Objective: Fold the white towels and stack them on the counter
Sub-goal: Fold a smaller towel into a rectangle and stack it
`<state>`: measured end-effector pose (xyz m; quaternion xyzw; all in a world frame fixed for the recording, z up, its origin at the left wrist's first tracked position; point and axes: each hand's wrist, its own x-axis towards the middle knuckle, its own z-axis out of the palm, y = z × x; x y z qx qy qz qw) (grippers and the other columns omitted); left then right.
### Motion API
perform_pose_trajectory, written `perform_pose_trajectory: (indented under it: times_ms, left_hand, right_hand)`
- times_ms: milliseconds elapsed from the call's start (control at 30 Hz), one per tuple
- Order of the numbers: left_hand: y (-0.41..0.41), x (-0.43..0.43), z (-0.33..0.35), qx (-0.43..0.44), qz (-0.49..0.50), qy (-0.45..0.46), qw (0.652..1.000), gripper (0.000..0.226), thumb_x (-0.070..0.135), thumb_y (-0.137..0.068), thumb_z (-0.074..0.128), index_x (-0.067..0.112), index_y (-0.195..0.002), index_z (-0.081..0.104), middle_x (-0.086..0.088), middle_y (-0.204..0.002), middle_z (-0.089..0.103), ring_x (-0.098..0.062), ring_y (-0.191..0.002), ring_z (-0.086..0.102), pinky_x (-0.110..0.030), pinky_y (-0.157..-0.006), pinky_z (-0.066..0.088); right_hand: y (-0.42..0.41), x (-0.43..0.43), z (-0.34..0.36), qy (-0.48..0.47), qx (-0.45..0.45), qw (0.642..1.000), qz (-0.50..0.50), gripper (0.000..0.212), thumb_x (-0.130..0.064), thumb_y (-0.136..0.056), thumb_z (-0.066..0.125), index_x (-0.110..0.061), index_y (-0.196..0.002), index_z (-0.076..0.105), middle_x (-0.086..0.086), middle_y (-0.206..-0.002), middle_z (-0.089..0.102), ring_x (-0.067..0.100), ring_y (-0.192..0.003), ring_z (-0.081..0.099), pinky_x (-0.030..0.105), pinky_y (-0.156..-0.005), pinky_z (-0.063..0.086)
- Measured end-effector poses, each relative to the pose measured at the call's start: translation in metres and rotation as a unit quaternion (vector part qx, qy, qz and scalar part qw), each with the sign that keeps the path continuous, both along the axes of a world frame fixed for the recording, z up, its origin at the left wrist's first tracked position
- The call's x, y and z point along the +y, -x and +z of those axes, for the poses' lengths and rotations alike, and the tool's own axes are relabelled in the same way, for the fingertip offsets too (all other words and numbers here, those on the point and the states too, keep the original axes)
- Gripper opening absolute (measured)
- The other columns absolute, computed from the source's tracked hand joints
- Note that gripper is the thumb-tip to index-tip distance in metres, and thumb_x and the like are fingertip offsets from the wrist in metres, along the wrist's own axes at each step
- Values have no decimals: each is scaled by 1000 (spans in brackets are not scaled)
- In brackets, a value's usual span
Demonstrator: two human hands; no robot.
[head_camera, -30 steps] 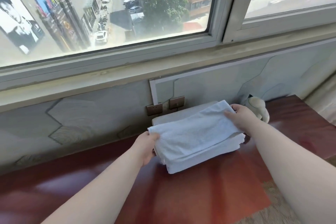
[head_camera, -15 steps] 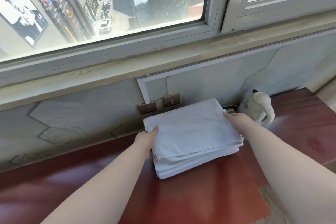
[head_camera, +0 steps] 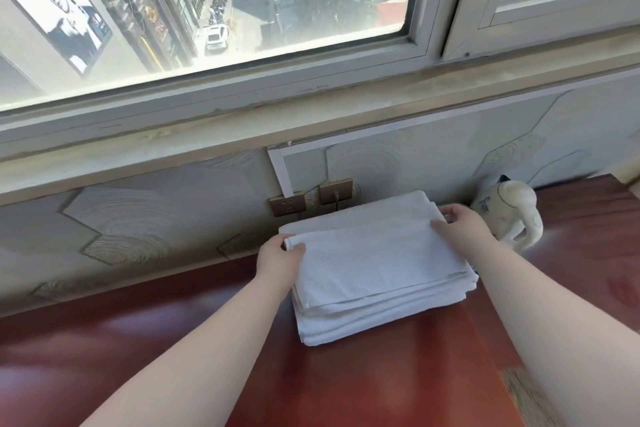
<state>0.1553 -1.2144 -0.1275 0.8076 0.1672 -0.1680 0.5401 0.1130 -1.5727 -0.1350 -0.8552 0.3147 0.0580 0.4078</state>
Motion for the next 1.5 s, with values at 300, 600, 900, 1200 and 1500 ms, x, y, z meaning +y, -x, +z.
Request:
perform_pose_trajectory:
  times_ms: [300, 600, 900, 1200, 1500]
  left_hand:
    - [43, 10, -6, 138, -60, 7, 989, 42, 32, -88, 79, 12, -121, 63, -3, -116, 73, -21, -104, 70, -43, -95, 57]
    - [74, 12, 2, 87, -95, -91, 987, 36, 30, -88, 76, 11, -109, 54, -6, -101, 69, -15, -56, 70, -24, -46, 52]
    - [74, 20, 1, 90, -138, -190, 968, 76, 51, -86, 73, 11, -140, 35, -6, -117, 66, -22, -101, 68, -31, -78, 54]
    - [45, -15, -14, -166, -472, -432, 750, 84, 64, -102, 21, 21, -159, -23, 0, -165, -34, -21, -152, -32, -42, -126, -14]
    - [42, -5, -44, -144, -429, -457, 766, 108, 84, -81, 13, 17, -153, -31, -4, -160, -43, -23, -146, -43, -44, -122, -22]
  right_hand:
    - [30, -1, 0, 85, 157, 979, 96, 33, -45, -92, 65, -12, -90, 61, 1, -77, 67, 16, -63, 63, 25, -48, 42]
    - [71, 3, 0, 135, 99, 985, 36, 40, -48, -91, 65, -15, -72, 53, 1, -70, 64, 18, -62, 59, 33, -55, 40]
    - [83, 18, -1, 187, 108, 976, -15, 41, -56, -90, 63, -17, -100, 55, 5, -94, 65, 26, -86, 62, 38, -68, 48]
    - [39, 89, -16, 300, 26, 899, 317, 75, -71, -96, 22, -37, -162, 8, -3, -172, -5, 21, -157, -10, 43, -127, -4]
    - [41, 57, -40, 303, 96, 906, 281, 96, -84, -83, 1, -30, -162, -9, -1, -170, -19, 21, -155, -22, 48, -126, -8]
